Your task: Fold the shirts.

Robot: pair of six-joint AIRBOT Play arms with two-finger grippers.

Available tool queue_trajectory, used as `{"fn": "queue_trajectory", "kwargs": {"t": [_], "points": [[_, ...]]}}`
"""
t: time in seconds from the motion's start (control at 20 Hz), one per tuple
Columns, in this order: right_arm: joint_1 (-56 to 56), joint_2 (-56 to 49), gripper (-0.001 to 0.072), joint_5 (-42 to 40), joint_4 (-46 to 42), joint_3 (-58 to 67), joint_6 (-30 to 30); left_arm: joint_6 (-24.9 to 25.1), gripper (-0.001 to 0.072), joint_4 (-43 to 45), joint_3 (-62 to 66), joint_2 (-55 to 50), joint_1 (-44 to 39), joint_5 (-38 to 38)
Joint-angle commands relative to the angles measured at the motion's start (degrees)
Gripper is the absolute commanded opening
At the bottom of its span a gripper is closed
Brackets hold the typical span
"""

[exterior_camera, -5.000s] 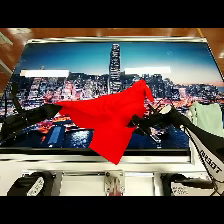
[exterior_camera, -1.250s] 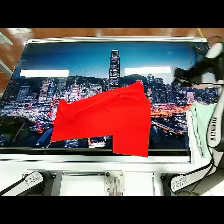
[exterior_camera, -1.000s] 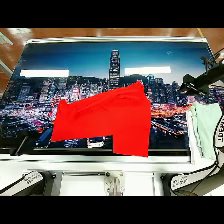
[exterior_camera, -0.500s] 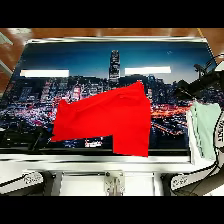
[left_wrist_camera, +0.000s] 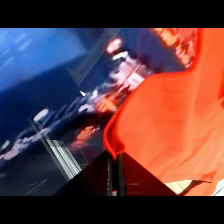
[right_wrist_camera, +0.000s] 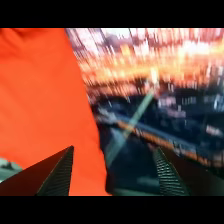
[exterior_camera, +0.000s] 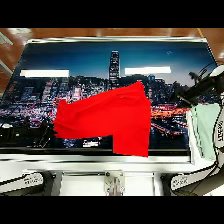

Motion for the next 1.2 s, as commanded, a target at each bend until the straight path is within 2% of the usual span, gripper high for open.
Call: {"fn": "queue_trajectory", "kwargs": {"t": [0.0, 0.15, 0.25, 0.35, 0.45, 0.5, 0.55, 0.6, 0.65, 0.7, 0.85, 0.95, 1.05, 1.15], "points": [[2.43, 0.00, 0.0636, 1.27, 1.01, -9.88, -2.82, 3.26, 0.0036, -1.22, 0.11, 0.42, -0.39, -2.73], [6.19, 0.00, 0.0631, -5.31, 2.49, -19.54, -5.31, 4.20, 0.0036, -1.22, 0.11, 1.99, -0.37, -3.72], [6.91, 0.00, 0.0630, -9.73, 7.21, -23.50, -5.31, 4.42, 0.0036, -1.20, 0.11, 3.74, -0.37, -3.85], [7.26, 0.00, 0.0630, -11.58, 10.91, -25.83, -5.77, 4.87, 0.0036, -1.20, 0.11, 5.62, -0.37, -3.87], [8.74, 0.00, 0.0630, -13.20, 11.04, -26.91, -5.77, 5.27, 0.0036, -1.22, 0.11, 7.26, -0.37, -3.89], [9.75, 0.00, 0.0573, -14.12, 11.06, -27.12, -5.75, 5.25, 0.0036, -1.22, 0.11, 8.20, -0.37, -3.89], [10.97, 0.00, 0.0473, -15.21, 11.04, -27.12, -5.64, 5.25, 0.0036, -1.22, 0.11, 9.25, -0.37, -3.93], [12.11, 0.00, 0.0331, -16.00, 11.39, -27.10, -5.64, 5.25, 0.0036, -1.22, 0.28, 10.62, -0.37, -4.04], [12.90, 0.13, 0.0128, -16.31, 12.02, -27.10, -5.73, 5.31, 0.0035, -1.22, 1.03, 12.13, -0.37, -4.50], [13.27, 0.87, 0.0052, -16.31, 13.38, -27.08, -6.86, 5.66, 0.0035, -1.22, 2.43, 13.79, -0.37, -5.22], [12.76, 8.66, 0.0050, -17.40, 17.70, -23.71, -14.64, 5.66, 0.0034, -1.73, 12.04, 21.55, -0.39, -6.40], [12.31, 17.81, 0.0050, -19.47, 17.94, -16.11, -19.71, 5.68, 0.0034, -7.54, 22.75, 27.67, -0.42, -4.11], [11.74, 28.22, 0.0050, -26.08, 17.27, -5.46, -20.79, 5.75, 0.0035, -15.28, 35.60, 33.14, -0.96, 3.63], [11.47, 38.45, 0.0050, -37.86, 13.81, 5.09, -20.74, 5.68, 0.0035, -17.44, 48.78, 37.00, -2.03, 12.35]]}}
